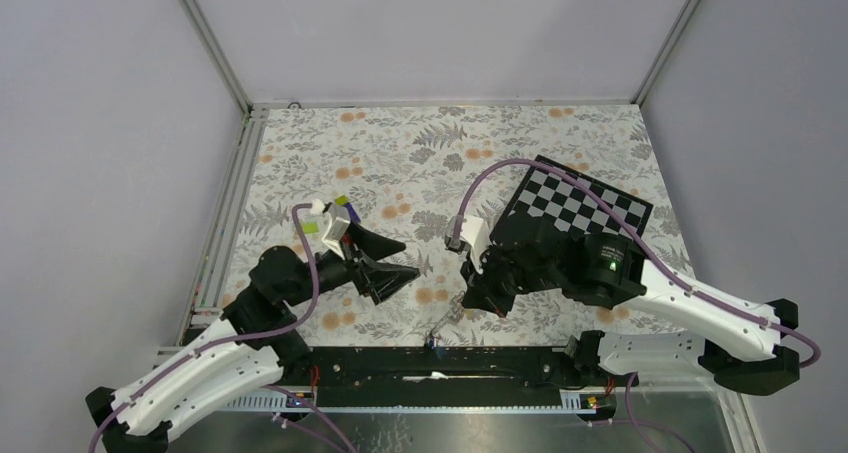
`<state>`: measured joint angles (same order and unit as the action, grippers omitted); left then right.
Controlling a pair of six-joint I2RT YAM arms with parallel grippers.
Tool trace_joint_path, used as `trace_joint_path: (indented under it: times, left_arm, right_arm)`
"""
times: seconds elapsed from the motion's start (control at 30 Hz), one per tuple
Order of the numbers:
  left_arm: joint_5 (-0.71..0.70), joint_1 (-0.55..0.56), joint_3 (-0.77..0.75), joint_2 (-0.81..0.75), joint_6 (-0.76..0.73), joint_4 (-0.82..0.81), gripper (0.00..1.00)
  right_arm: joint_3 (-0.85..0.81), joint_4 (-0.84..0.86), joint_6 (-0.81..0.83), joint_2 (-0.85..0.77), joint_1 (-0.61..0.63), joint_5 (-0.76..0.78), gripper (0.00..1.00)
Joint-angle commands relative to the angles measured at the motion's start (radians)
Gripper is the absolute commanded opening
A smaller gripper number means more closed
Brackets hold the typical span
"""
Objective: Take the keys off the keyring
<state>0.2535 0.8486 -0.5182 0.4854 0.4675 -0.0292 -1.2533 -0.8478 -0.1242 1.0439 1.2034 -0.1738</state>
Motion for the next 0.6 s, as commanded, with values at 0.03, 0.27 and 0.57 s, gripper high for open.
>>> trace_joint_path:
  times: [0.03, 0.27, 0.57]
  left_arm:
    - [0.305, -0.002, -0.084, 0.097, -0.010, -0.214, 0.68]
    - [0.392, 0.011, -0.134, 0.175, -0.003, -0.216, 0.54]
    - [0.381, 0.137, -0.167, 0.253, -0.034, -0.216, 0.42]
  right_arm:
    - [-0.077, 0.033, 0.035, 0.015, 0.003, 0.026, 0.00]
    - [-0.094, 0.045, 0.021, 0.018, 0.004, 0.059, 0.00]
    - [-0.099, 0.086, 0.021, 0.008, 0.002, 0.088, 0.00]
